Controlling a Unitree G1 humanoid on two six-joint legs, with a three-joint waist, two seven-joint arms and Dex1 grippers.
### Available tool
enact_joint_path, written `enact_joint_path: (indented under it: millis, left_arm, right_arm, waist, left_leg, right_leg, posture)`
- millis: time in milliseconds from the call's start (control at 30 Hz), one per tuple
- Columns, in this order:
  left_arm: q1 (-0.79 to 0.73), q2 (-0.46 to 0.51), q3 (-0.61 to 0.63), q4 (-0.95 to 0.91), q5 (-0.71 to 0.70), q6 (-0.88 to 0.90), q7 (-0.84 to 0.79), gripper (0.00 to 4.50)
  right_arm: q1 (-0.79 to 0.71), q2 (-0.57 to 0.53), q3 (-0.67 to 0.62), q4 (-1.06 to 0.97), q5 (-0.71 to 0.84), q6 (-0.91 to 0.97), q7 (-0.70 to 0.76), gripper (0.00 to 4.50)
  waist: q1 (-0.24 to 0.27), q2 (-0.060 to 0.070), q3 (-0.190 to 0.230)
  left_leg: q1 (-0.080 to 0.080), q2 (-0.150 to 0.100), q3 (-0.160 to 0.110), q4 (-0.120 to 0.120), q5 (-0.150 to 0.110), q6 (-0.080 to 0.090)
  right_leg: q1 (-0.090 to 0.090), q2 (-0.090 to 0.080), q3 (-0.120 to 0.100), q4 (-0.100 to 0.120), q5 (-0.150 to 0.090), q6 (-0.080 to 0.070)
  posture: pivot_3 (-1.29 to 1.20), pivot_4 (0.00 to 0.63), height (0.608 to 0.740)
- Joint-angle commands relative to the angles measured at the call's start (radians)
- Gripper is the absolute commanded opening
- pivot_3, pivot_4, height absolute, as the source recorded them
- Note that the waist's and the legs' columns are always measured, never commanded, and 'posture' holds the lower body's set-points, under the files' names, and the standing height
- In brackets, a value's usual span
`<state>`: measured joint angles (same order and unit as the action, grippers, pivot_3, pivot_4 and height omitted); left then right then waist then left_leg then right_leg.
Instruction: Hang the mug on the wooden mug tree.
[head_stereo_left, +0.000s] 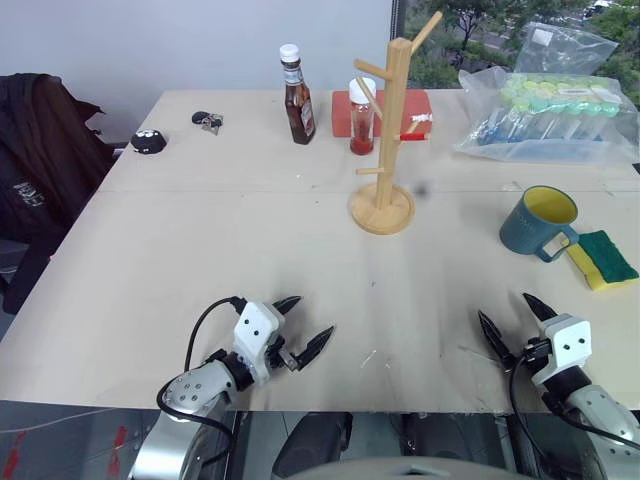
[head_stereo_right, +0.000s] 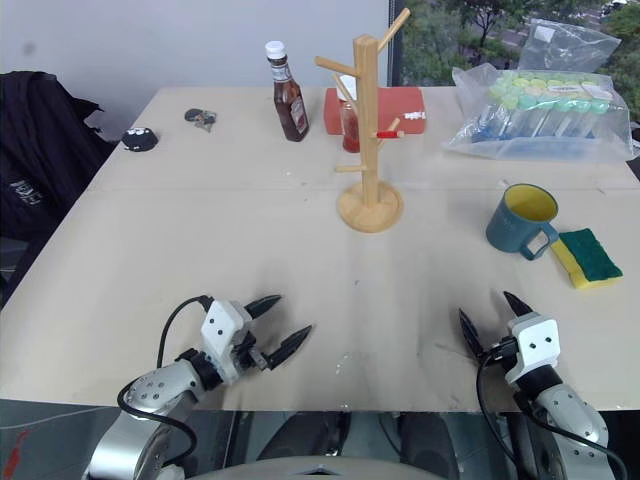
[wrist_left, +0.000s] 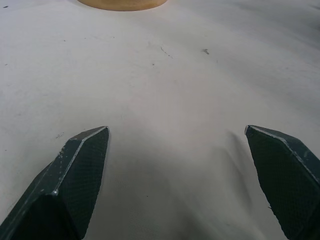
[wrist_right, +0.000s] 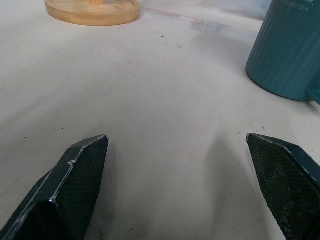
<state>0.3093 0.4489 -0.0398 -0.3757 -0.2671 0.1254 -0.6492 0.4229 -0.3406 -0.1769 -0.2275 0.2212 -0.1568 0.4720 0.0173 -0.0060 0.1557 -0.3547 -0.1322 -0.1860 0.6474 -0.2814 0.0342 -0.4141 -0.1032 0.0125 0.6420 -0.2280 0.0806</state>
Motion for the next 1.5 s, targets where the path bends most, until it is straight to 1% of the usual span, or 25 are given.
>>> enact_joint_path:
  millis: [33,667,800,833,1000,1100,1200,1367,1467,1500]
  left_arm:
    - [-0.003,0.011,0.020,-0.038,-0.017,-0.002,-0.005,4.50]
    - [0.002,0.005,0.016,-0.030,-0.023,-0.015,-0.010,4.50]
    - [-0.004,0.013,0.010,-0.031,-0.014,-0.023,-0.018,4.50]
    - [-0.011,0.019,0.008,-0.035,-0.016,-0.019,-0.027,4.50]
    - [-0.093,0.076,-0.012,-0.094,-0.098,0.087,-0.108,4.50]
    - [-0.230,0.126,-0.028,-0.162,-0.180,0.184,-0.176,4.50]
    - [-0.329,0.167,-0.026,-0.200,-0.252,0.265,-0.218,4.50]
    - [-0.403,0.230,0.000,-0.232,-0.358,0.355,-0.273,4.50]
    - [-0.426,0.251,0.013,-0.238,-0.376,0.372,-0.280,4.50]
    - [-0.430,0.254,0.017,-0.240,-0.381,0.377,-0.280,4.50]
  right_arm:
    - [0.012,0.006,-0.018,-0.001,-0.004,-0.013,-0.013,4.46]
    - [-0.005,0.011,-0.006,-0.008,-0.008,0.006,-0.025,4.46]
    - [-0.011,0.029,-0.014,-0.009,-0.007,0.010,-0.054,4.46]
    - [-0.019,0.039,-0.019,-0.011,-0.013,0.016,-0.077,4.46]
    - [-0.114,0.123,-0.069,-0.066,-0.099,0.144,-0.317,4.46]
    - [-0.209,0.191,-0.090,-0.108,-0.122,0.273,-0.461,4.46]
    - [-0.287,0.243,-0.112,-0.112,-0.156,0.352,-0.574,4.46]
    - [-0.379,0.275,-0.134,-0.092,-0.188,0.396,-0.673,4.46]
    - [-0.408,0.287,-0.142,-0.089,-0.206,0.410,-0.711,4.46]
    - [-0.413,0.287,-0.142,-0.088,-0.213,0.409,-0.719,4.46]
  waist:
    - [0.000,0.000,0.000]
    - [0.000,0.000,0.000]
    - [0.000,0.000,0.000]
    - [0.000,0.000,0.000]
    - [0.000,0.000,0.000]
    - [0.003,0.001,0.001]
    - [-0.001,0.001,0.000]
    - [-0.007,0.002,0.000]
    - [-0.007,0.002,0.000]
    - [-0.006,0.002,0.000]
  left_leg:
    - [0.000,0.000,0.000,0.000,0.000,0.000]
    - [0.000,0.000,0.000,0.000,0.000,0.000]
    - [0.000,0.000,0.000,0.000,0.000,0.000]
    - [0.000,0.000,0.000,0.000,0.000,0.000]
    - [0.001,0.000,0.001,0.000,-0.001,-0.002]
    - [0.001,0.000,0.001,0.000,-0.001,-0.002]
    - [0.000,0.001,0.001,0.000,0.002,-0.003]
    - [-0.002,0.001,0.007,-0.004,0.003,-0.005]
    - [-0.008,0.001,0.008,-0.004,0.003,-0.005]
    - [-0.008,0.001,0.008,-0.005,0.003,-0.005]
  right_leg:
    - [0.000,0.000,0.000,0.000,0.000,0.000]
    - [0.000,0.000,0.000,0.000,0.000,0.000]
    - [0.000,0.000,0.000,0.000,0.000,0.000]
    - [0.000,0.000,0.000,0.000,0.000,0.000]
    - [0.000,0.000,0.001,0.001,0.001,0.000]
    - [0.000,0.001,0.001,0.001,0.001,0.000]
    - [-0.002,0.002,0.001,0.001,0.005,-0.005]
    - [-0.009,0.002,0.004,0.001,0.005,-0.006]
    - [-0.016,0.002,0.005,0.001,0.006,-0.006]
    - [-0.016,0.002,0.005,0.001,0.006,-0.006]
  posture:
    - [0.00,0.150,0.737]
    - [0.00,0.150,0.737]
    - [0.00,0.150,0.737]
    - [0.00,0.150,0.737]
    - [0.00,0.150,0.737]
    - [0.00,0.150,0.737]
    - [0.00,0.150,0.737]
    - [0.00,0.150,0.737]
    - [0.00,0.150,0.737]
    - [0.00,0.150,0.737]
